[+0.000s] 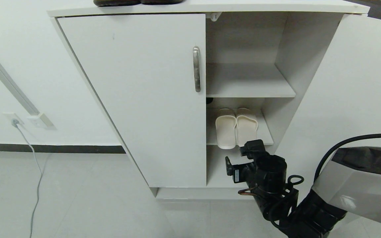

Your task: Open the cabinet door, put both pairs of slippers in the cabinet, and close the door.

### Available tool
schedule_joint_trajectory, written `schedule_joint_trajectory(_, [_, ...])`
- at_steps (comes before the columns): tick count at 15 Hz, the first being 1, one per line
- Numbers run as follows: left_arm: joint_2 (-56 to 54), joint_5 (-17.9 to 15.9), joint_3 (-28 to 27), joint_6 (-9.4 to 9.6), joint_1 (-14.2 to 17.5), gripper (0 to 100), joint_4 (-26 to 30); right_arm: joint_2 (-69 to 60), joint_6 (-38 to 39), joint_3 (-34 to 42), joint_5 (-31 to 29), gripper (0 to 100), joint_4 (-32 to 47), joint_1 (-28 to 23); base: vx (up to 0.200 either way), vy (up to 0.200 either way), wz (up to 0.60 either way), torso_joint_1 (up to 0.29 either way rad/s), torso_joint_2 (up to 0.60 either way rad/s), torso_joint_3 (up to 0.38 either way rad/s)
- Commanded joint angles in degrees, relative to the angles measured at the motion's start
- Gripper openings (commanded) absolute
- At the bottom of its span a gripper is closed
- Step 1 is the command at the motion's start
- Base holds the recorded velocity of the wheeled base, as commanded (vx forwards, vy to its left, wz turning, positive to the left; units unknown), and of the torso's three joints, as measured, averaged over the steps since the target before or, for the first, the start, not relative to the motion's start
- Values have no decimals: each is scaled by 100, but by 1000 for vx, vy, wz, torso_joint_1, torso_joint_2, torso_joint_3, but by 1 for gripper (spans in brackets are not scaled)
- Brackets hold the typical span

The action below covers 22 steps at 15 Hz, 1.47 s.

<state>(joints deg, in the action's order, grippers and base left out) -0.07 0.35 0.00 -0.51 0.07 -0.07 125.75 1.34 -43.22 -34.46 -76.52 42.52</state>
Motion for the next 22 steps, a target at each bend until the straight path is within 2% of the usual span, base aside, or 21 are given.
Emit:
schedule_joint_trajectory(1, [7, 9, 0, -10, -7, 0, -1, 20, -2, 33, 1, 100, -12, 2, 0, 0, 0, 0, 0, 0])
schedule_joint_trajectory(14, [7, -18, 0, 7, 1, 0, 7, 3, -55, 103, 1, 100, -170, 2, 0, 0, 0, 1, 0, 4])
schedule_joint_trajectory(22, [7, -18, 0, 16, 1, 0, 7, 20, -37, 120, 1, 100, -197, 2, 0, 0, 0, -1, 1, 178])
